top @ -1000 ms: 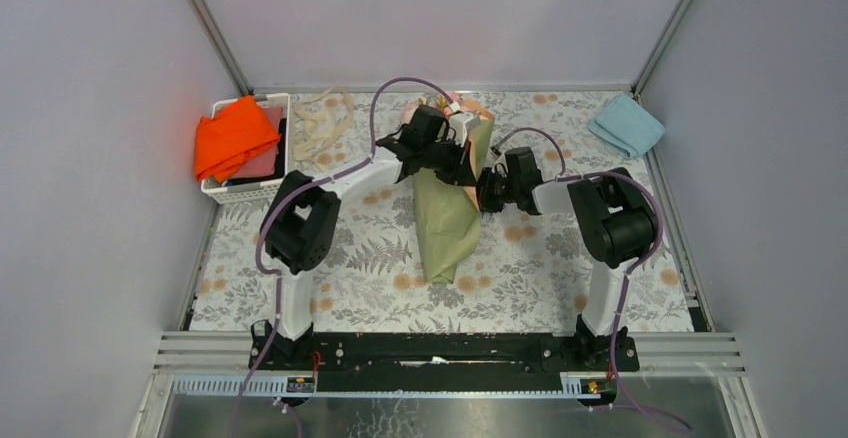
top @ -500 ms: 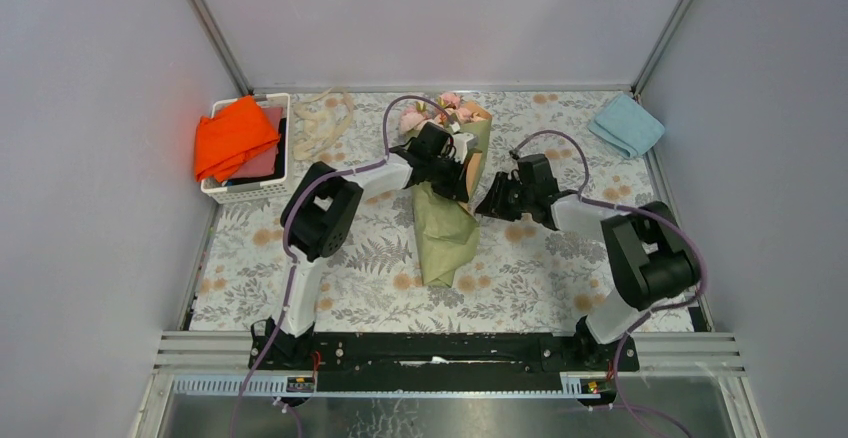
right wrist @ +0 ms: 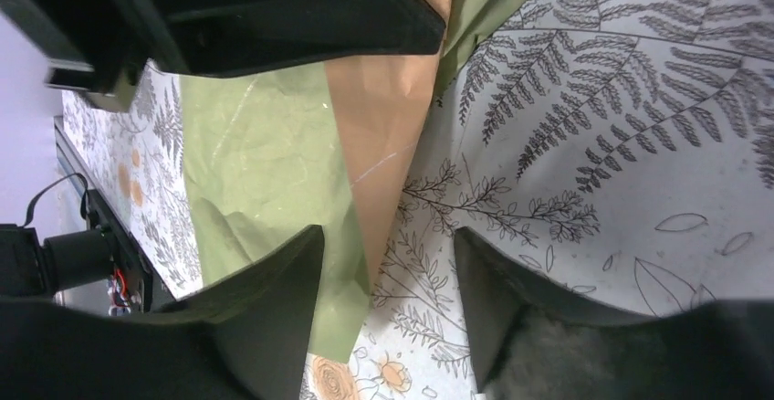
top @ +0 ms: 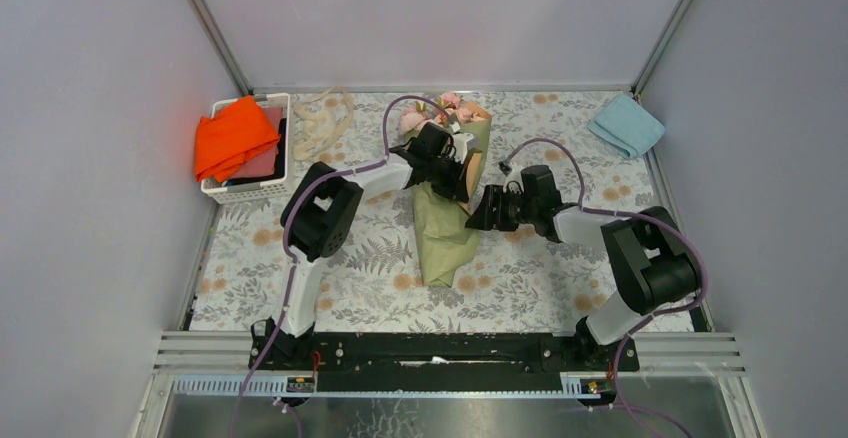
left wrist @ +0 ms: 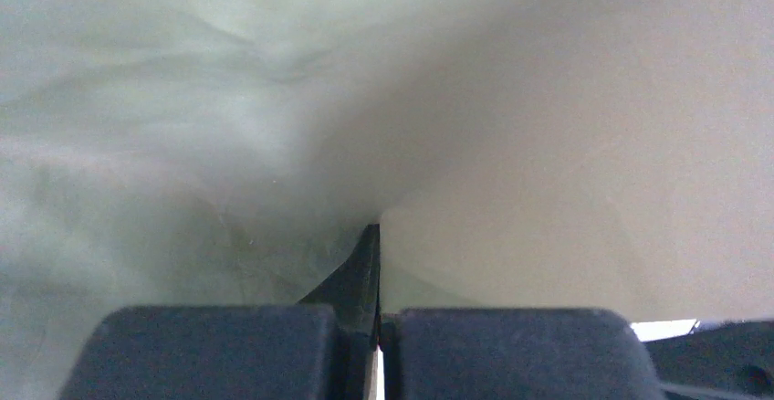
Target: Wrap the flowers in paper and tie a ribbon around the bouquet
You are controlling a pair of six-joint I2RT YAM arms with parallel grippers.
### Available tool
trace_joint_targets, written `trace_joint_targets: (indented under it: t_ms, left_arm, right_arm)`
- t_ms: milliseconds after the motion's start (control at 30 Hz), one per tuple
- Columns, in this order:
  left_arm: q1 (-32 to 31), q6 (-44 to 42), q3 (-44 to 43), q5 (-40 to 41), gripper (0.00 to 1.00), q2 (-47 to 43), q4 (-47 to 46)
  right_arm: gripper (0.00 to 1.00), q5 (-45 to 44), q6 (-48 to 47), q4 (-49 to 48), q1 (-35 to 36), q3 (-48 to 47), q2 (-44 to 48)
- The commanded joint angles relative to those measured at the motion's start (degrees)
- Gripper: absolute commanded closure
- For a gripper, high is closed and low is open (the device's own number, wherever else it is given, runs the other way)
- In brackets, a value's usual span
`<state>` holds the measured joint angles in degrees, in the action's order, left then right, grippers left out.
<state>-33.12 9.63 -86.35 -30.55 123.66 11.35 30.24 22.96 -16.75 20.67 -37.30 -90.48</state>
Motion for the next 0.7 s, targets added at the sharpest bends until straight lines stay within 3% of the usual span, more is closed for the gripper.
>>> trace_joint_targets:
  t_ms: [0,100,133,233,300,367,467,533,567,667]
  left_arm:
    - [0.0,-1.1,-1.6,1.1,1.0,-0.4,0.5]
    - [0.1,-2.1,-3.5,1.3,1.0,-0.6,2.5]
    - [0.1,-2.9,-4.8,1.2,0.89,-0.6,4.0]
    - [0.4,-6.3,-13.3,1.5,0.41,-0.5,11.5]
    - [0.8,-8.0,-19.7,1.6,0.25,-0.8,16.5]
    - [1.0,-9.1,-23.4,0.9,0.17,-2.6,19.4]
    - [0.8,-13.8,-21.4,0.0,0.15,-8.0,20.6]
    - [0.1,-17.5,-15.9,-0.3,0.22,-12.3,20.5]
    - [-0.6,-19.8,-12.2,0.1,0.28,-14.1,20.5]
    - [-3.6,-26.0,-2.3,5.3,0.61,-17.7,19.8]
  right_arm:
    - [0.47,5.9,1.2,-7.4,0.6,0.1,-3.5]
    - [0.79,1.7,3.3,-9.0,0.5,1.6,-3.2]
    - [0.86,-1.2,4.4,-8.8,0.5,2.6,-2.7]
    - [0.99,-5.6,7.0,-9.1,0.5,4.2,-2.3]
    - [1.0,-5.4,8.4,-9.6,0.5,4.6,-3.2]
    - [1.0,-5.8,9.3,-9.6,0.5,4.8,-4.0]
    - [1.0,-5.6,11.4,-11.4,0.5,5.2,-4.7]
    - [1.0,-5.3,12.1,-12.0,0.5,5.3,-4.7]
    - [1.0,-5.5,12.3,-11.9,0.5,5.2,-4.4]
    - [1.0,-7.0,12.5,-10.6,0.5,5.0,-3.5]
